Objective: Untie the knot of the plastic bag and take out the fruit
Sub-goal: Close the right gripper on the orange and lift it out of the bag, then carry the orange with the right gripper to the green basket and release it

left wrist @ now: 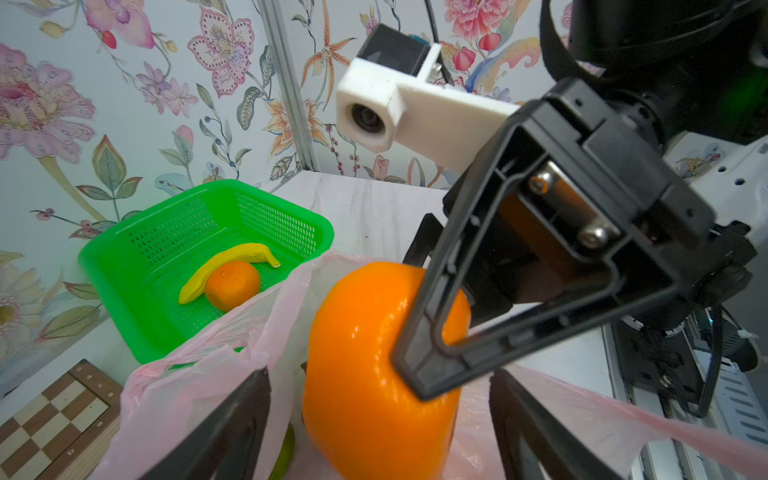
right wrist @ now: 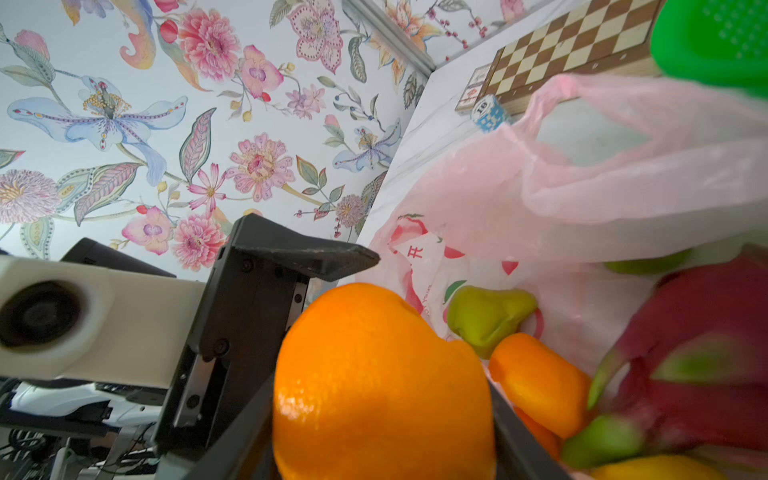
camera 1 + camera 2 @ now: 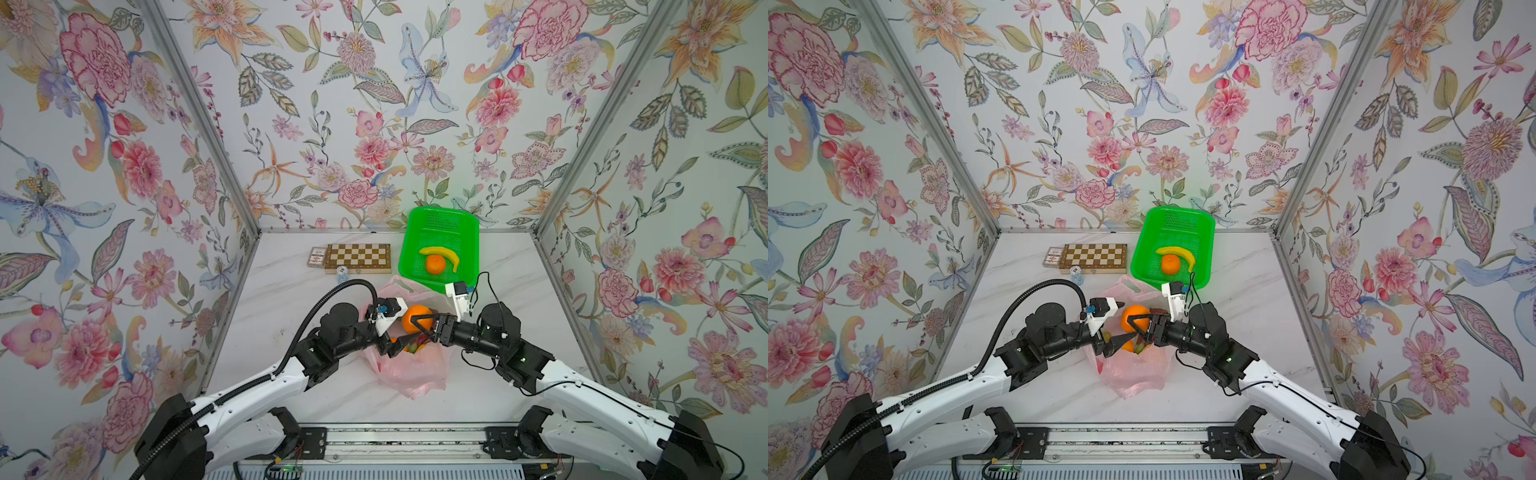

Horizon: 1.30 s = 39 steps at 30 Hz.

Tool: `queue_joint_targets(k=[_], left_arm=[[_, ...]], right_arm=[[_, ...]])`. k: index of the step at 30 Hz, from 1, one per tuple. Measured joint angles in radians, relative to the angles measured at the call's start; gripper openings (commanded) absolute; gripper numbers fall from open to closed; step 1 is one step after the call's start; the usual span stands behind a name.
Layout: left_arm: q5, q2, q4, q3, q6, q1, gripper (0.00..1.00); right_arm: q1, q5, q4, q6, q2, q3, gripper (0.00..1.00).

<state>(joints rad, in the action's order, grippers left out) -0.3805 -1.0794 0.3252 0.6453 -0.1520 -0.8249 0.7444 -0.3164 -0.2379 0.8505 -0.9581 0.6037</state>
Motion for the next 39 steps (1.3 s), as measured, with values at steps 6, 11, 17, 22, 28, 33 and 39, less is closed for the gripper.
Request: queue_joint_targets(k=[6,11,17,22,28,33,39], left_arm=[[0.108,0.0,-0.056,0.052,0.038,0.0,0.89],[0.153,-0.009,-0.098,0.072,0.075,0.0,0.99],[0.149,-0.068,-0.191,0.174,0.118,0.0,0.99],[0.144,-0.107,-0.238,0.264,0.15,0.0,0.99],[0.145,-0.183,-0.291,0.346,0.169,0.0,0.99],[0.147,-0.2,-0.327,0.352,0.18,0.0,0.99],[0.151,-0.175,-0.325,0.322,0.187,0.0,0.99]], right_arm=[[-0.146,0.048,0.053,-0.059,0.024,0.101,0.58],[-0.295,0.06,0.06,-0.085,-0.005,0.168,0.61],[-0.455,0.005,0.064,-0.114,-0.187,0.288,0.62],[-0.515,-0.009,0.164,-0.217,-0.398,0.441,0.62],[-0.516,0.022,0.319,-0.362,-0.608,0.608,0.61],[-0.51,0.098,0.458,-0.475,-0.776,0.732,0.62],[-0.484,0.216,0.563,-0.572,-0.914,0.798,0.63]])
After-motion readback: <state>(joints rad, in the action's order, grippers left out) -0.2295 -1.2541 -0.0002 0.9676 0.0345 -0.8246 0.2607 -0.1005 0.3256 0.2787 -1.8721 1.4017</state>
